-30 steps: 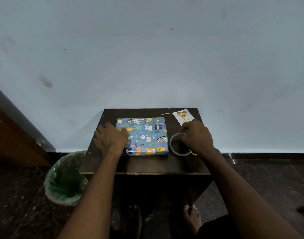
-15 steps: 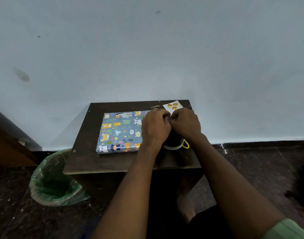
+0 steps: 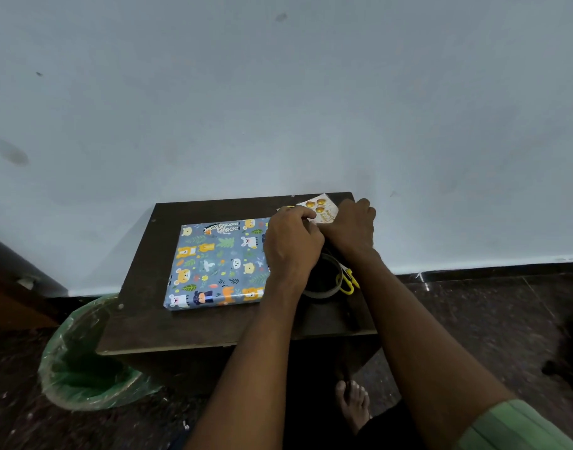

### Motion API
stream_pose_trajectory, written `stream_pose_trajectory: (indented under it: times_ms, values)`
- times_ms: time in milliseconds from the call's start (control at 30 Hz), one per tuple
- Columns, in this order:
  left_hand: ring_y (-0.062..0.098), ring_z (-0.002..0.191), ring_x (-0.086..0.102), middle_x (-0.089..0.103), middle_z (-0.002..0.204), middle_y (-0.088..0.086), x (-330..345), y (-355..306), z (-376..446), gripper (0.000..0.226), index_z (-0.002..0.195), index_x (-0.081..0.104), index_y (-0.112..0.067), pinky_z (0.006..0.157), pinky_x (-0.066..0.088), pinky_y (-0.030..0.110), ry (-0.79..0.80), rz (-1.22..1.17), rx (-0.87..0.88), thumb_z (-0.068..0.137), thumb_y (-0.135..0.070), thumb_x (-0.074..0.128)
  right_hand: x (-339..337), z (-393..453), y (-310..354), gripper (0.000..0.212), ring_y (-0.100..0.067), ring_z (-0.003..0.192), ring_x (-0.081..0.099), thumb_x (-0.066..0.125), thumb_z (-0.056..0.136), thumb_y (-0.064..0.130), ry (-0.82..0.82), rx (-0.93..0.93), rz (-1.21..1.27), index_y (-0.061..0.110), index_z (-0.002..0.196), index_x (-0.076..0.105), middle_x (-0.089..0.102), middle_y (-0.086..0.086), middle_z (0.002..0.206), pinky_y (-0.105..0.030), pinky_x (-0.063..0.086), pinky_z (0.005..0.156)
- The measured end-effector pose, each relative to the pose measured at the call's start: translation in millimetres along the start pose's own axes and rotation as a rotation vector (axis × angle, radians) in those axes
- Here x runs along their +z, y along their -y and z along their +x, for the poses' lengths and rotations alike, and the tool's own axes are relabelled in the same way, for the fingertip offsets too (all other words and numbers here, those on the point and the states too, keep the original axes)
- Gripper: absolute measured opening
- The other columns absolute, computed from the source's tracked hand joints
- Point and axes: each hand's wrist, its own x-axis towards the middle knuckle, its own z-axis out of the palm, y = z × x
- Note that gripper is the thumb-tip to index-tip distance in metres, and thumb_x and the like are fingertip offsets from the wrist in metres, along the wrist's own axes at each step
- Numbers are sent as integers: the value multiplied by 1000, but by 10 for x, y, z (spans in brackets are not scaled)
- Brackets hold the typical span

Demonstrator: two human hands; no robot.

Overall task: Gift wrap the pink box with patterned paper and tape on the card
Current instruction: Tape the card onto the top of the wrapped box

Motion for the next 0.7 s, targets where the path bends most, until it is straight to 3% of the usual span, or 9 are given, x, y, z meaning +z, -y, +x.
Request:
stream_pose_trajectory:
  times_ms: [167,267,333,467,600,700]
  values:
    - [13,107,66,67,116,-6,-54,72,20,26,116,77,-28,85,59,37,11,-78,18,95,-16,68,-56,26,-18,73,-31,126,43,90,66,25,2,61,150,11,127,54,48,-11,130,-41,48,96]
    - [15,106,68,64,118,-5,-96,129,41,29,123,73,-26,88,60,40,-9,-115,24,95,-18,70,-116,16,-33,32,-26,101,62,79,66,22,-118,-90,242,18,98,74,67,-3,101,-37,54,76]
    - [18,107,67,60,125,-3,-133,168,73,37,132,67,-25,88,58,39,-31,-118,4,95,-22,71,-174,-15,31,5,-20,80,67,76,74,17,-115,-125,370,21,75,73,70,3,78,-30,48,63]
    - [17,111,64,52,141,-2,-279,262,144,63,150,49,-24,88,56,37,-100,-193,-30,95,-35,77,-252,-81,164,12,-9,60,63,82,84,17,32,-122,731,13,75,76,72,1,67,-28,49,56]
    - [7,103,64,66,120,-8,-552,384,211,45,134,65,-25,84,55,26,-156,-278,-1,95,-43,78,-253,-168,285,11,-5,65,66,81,89,15,228,-215,773,5,93,81,76,-7,75,-22,50,59]
    - [3,82,65,70,90,-11,-784,531,230,26,118,73,-23,75,53,26,-183,-342,-62,95,-36,79,-155,-227,381,17,-10,62,61,79,92,15,375,-204,767,2,103,78,76,-13,82,-22,48,55]
